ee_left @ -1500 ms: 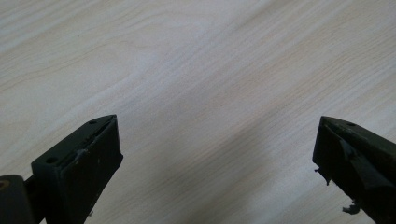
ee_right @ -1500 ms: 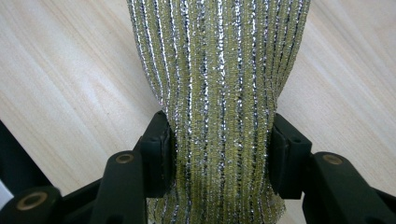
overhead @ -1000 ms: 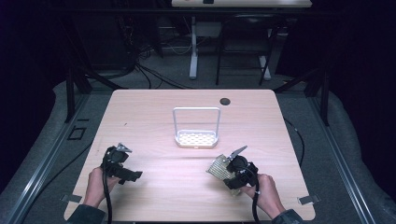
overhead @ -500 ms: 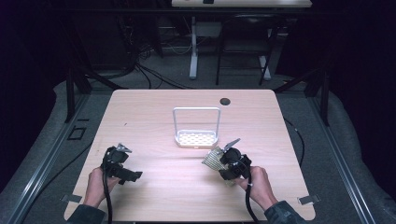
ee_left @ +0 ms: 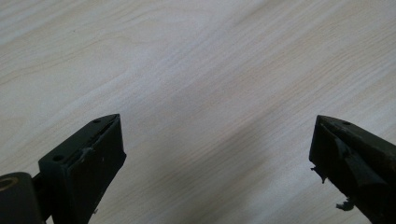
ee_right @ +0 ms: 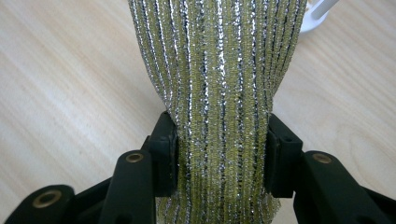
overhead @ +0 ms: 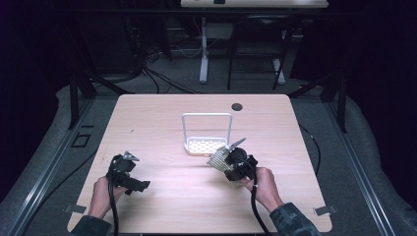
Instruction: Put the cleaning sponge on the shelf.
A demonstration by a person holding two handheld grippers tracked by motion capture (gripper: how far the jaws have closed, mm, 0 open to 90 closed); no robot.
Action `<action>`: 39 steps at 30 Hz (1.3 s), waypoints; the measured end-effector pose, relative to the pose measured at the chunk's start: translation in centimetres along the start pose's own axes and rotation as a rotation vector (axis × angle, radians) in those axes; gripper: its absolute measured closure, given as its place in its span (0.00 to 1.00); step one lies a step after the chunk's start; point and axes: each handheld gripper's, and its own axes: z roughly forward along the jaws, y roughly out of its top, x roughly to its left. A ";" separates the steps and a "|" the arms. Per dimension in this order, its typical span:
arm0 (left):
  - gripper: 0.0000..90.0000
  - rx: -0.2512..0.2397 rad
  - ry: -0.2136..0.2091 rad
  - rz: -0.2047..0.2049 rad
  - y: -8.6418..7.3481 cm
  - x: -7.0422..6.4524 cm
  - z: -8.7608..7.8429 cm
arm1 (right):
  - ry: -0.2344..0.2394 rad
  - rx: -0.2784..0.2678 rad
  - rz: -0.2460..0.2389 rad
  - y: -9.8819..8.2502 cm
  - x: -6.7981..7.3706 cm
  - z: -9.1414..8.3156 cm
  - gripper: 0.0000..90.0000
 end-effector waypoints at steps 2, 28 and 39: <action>0.04 0.002 -0.006 0.000 0.0 0.0 0.0 | 0.001 0.005 0.020 0.4 0.0 0.1 0.61; 0.04 0.009 -0.010 -0.002 0.0 0.1 0.0 | -0.044 -0.043 0.062 5.1 0.5 3.6 0.58; 0.04 0.011 -0.013 0.002 0.0 0.1 0.0 | -0.076 -0.085 0.098 5.7 0.2 4.3 0.56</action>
